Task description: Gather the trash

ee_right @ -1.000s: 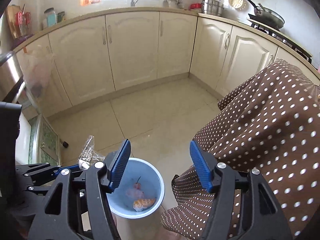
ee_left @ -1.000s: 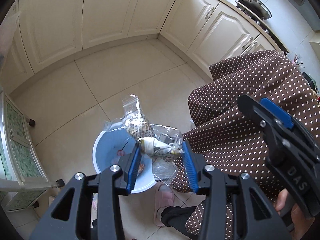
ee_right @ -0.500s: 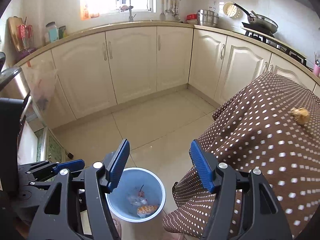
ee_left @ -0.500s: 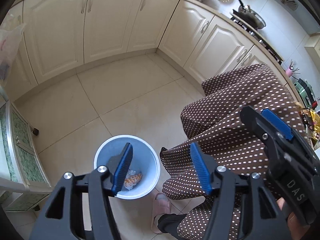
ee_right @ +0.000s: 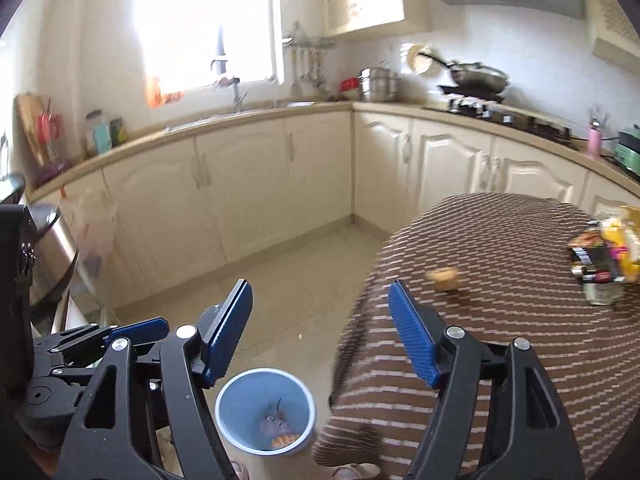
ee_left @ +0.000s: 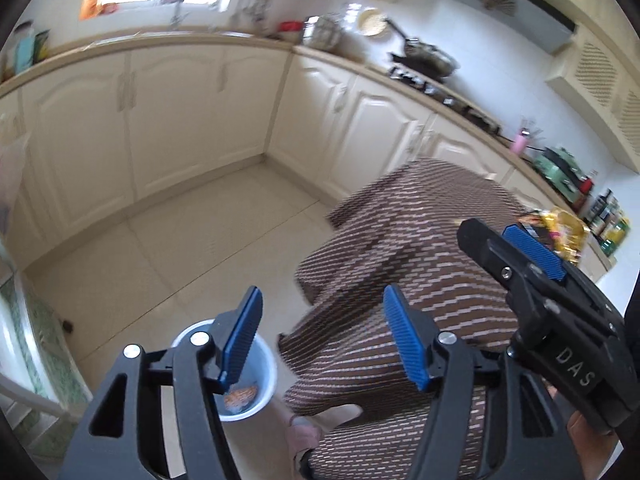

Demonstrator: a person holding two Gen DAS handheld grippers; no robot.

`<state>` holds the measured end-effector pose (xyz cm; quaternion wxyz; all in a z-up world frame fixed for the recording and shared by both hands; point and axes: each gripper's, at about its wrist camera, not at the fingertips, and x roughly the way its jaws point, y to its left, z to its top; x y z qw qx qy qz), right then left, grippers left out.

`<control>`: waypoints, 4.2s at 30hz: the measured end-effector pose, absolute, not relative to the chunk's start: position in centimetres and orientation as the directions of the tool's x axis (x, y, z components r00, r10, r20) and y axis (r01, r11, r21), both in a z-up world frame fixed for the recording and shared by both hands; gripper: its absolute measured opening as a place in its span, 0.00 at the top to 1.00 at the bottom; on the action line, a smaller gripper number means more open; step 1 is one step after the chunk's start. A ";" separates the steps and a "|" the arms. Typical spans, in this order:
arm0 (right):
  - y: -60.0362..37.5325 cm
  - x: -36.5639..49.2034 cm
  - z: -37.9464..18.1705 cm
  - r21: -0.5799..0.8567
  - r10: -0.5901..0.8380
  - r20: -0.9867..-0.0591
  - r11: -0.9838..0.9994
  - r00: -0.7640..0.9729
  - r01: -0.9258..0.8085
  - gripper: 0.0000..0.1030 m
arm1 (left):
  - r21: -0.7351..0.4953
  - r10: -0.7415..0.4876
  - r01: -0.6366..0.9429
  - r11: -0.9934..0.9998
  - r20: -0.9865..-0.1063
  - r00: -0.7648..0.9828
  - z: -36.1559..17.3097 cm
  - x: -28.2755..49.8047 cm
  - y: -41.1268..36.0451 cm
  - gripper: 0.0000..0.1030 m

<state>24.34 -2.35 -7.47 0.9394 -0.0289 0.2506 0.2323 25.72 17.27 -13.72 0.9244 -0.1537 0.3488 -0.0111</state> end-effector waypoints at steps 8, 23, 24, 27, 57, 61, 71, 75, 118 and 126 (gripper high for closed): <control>-13.3 25.8 -5.5 0.086 0.280 -0.472 0.958 0.836 -0.272 0.32 | -0.235 -0.217 0.082 0.969 -0.637 0.739 -11.7 29.2 7.7 0.40; -25.9 30.2 -7.4 0.096 0.098 -0.572 0.994 0.814 -0.052 0.29 | -0.067 -0.138 0.130 0.989 -0.731 0.668 -13.8 39.4 0.0 0.46; -26.1 30.5 -7.5 0.094 0.095 -0.576 0.994 0.812 -0.050 0.29 | -0.062 -0.134 0.131 0.989 -0.739 0.660 -13.9 39.8 -0.1 0.58; -26.5 31.2 -7.7 0.103 0.109 -0.583 0.993 0.805 -0.060 0.29 | -0.028 -0.103 0.126 0.992 -0.757 0.645 -14.2 41.1 -0.5 0.88; -23.5 33.8 -8.1 0.153 0.246 -0.618 0.969 0.747 -0.193 0.98 | -0.208 -0.291 0.204 0.957 -0.652 0.700 -12.9 37.8 1.5 0.87; -21.1 33.9 -8.5 0.145 0.285 -0.631 0.957 0.721 -0.252 0.98 | -0.186 -0.254 0.174 0.967 -0.662 0.706 -13.2 38.3 1.8 0.64; -19.4 35.3 -9.0 0.148 0.303 -0.646 0.950 0.701 -0.275 0.98 | -0.155 -0.246 0.194 0.969 -0.715 0.655 -14.5 42.2 -0.9 0.64; -19.5 35.4 -9.3 0.166 0.318 -0.647 0.946 0.693 -0.279 0.98 | -0.130 -0.222 0.187 0.974 -0.728 0.649 -14.7 43.1 -1.7 0.76; 9.5 29.4 -19.4 0.181 0.496 -0.785 0.755 0.370 -0.630 0.98 | -0.325 -0.074 -0.297 0.898 -0.777 0.625 -24.9 29.1 28.0 0.73; 9.8 30.7 -21.1 0.173 0.472 -0.805 0.766 0.358 -0.620 0.98 | -0.319 -0.071 -0.318 0.893 -0.797 0.600 -27.2 29.9 28.6 0.57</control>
